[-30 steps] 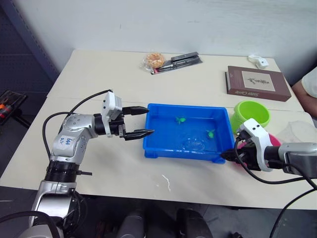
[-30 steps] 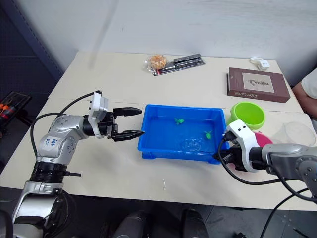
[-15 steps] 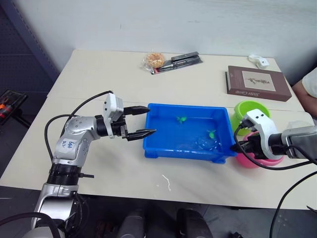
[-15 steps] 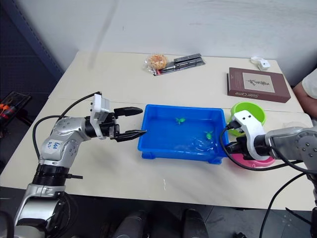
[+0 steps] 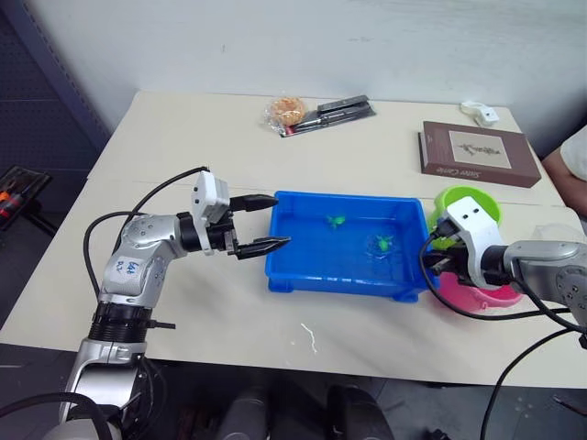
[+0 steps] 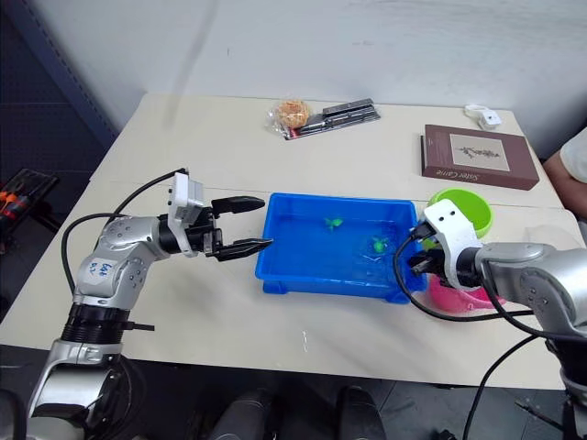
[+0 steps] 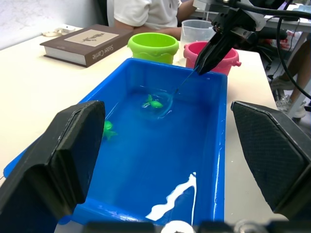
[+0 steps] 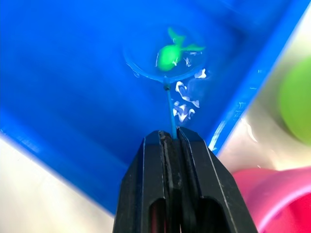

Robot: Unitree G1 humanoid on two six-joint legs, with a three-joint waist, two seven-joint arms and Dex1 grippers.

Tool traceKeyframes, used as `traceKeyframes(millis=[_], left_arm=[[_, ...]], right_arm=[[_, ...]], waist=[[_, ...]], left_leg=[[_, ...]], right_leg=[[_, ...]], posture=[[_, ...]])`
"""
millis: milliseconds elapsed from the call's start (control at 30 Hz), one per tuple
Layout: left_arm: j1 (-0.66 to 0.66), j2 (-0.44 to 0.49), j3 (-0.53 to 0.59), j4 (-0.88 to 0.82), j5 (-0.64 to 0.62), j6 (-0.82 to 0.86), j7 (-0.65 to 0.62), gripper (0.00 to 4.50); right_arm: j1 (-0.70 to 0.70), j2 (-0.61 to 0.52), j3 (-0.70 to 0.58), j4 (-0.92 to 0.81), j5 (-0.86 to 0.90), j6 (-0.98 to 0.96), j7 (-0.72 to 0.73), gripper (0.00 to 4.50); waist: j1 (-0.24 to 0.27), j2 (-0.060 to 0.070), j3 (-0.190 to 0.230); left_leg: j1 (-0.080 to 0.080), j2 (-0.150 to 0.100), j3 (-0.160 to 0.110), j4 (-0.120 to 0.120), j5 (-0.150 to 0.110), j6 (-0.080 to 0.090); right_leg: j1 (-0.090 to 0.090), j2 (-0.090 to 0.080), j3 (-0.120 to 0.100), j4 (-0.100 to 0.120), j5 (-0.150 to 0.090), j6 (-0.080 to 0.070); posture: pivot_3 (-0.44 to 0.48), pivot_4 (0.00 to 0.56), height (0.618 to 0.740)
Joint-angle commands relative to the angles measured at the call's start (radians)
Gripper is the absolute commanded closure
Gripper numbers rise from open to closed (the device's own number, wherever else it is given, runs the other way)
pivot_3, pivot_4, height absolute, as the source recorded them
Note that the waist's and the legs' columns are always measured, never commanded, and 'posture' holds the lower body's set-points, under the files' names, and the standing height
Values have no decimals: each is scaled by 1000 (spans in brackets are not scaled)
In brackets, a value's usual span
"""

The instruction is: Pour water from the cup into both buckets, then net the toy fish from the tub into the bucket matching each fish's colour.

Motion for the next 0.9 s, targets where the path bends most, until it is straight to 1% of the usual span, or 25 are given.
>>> traceKeyframes(millis=[33,167,267,400,467,567,667,800,900], left_arm=[[-14,6,11,-24,-12,-1,-12,52],[-19,8,9,-21,-12,3,-21,52],[-28,4,5,-11,-9,-1,-32,52],[-41,-4,-1,4,-11,-5,-50,52],[-53,-15,-6,15,-12,-7,-57,52],[-67,-26,-10,29,-11,-12,-69,52],[-92,-56,-19,41,-13,-16,-76,52],[-134,-117,-24,47,-34,2,-70,52],[-154,-152,-23,53,-42,5,-69,52]], right_arm=[[49,-27,-101,-77,-25,-99,70,4500],[166,-57,-194,-140,-66,-204,144,4500],[261,-70,-272,-177,-68,-232,197,4500],[368,-8,-417,-196,-103,-344,221,4500],[420,3,-473,-203,-133,-394,247,4500],[448,26,-517,-210,-148,-463,275,4500],[452,18,-574,-217,-127,-441,291,4500],[474,-11,-652,-138,-194,-483,332,4500],[495,-48,-659,-55,-289,-563,364,4500]], waist=[[-1,0,0],[0,0,0],[2,0,0],[2,0,0],[3,0,0],[2,0,0],[1,0,0],[3,0,0],[3,0,0]], left_leg=[[0,0,0,0,0,0],[0,0,0,0,0,0],[0,0,0,0,0,0],[0,0,0,0,0,0],[0,0,0,0,0,0],[1,0,0,0,0,0],[1,0,1,0,0,0],[1,0,1,0,0,0],[1,-1,1,0,0,0]], right_leg=[[0,0,0,0,0,0],[0,0,0,0,0,0],[0,0,0,0,0,0],[1,0,0,0,0,0],[1,0,0,0,0,0],[1,0,0,0,0,0],[1,1,1,1,0,0],[1,0,1,1,0,0],[1,0,1,0,0,1]], posture=[[0,150,738],[0,150,738],[0,150,738],[0,150,738],[0,150,738],[0,150,738],[0,150,738],[0,150,738],[0,150,738]])
